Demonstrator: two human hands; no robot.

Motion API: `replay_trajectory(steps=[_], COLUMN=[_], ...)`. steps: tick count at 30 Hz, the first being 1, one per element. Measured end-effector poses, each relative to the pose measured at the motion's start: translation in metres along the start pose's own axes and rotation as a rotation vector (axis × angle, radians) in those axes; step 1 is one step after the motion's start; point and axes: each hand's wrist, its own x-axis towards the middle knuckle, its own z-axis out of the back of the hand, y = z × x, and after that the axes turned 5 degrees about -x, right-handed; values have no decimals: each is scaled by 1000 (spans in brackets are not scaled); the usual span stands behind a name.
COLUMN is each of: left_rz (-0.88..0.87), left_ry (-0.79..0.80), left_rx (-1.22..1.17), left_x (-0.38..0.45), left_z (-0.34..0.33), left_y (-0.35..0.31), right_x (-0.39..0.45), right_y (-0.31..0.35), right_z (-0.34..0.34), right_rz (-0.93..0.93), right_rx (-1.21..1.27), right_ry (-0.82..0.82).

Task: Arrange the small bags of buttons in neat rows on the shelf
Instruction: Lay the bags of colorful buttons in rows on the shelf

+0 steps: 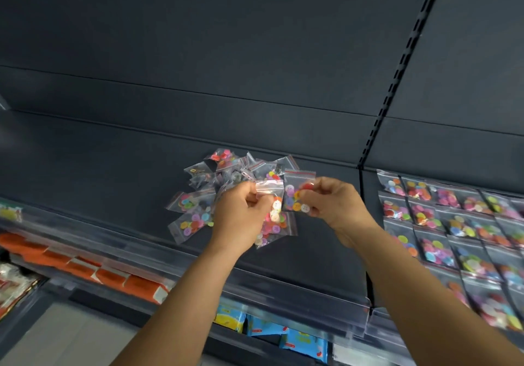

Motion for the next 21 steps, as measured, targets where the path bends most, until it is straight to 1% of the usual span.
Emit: replay_trajectory(steps=[3, 4, 6, 11, 16, 21], left_rz=[-35, -28, -6, 53, 53, 73], left_ry=[15, 16, 87, 150, 198, 237], left_rx=[-38, -63, -113, -236, -269, -262], left_x=[0, 0, -5, -16, -39, -71], left_z=[-17, -20, -43, -78, -125, -181], left_y=[-10, -10, -20, -40, -69, -99], right_x=[-13, -15, -29, -51, -73, -93], right_y=[0, 0, -4, -11, -26, -49], right_z=[16, 18, 43, 83, 140, 209], right_rz=[28, 34, 49, 12, -16, -54], right_rx=[25, 23, 46, 79, 84, 59], right_ry=[-24, -28, -104, -185, -298, -363])
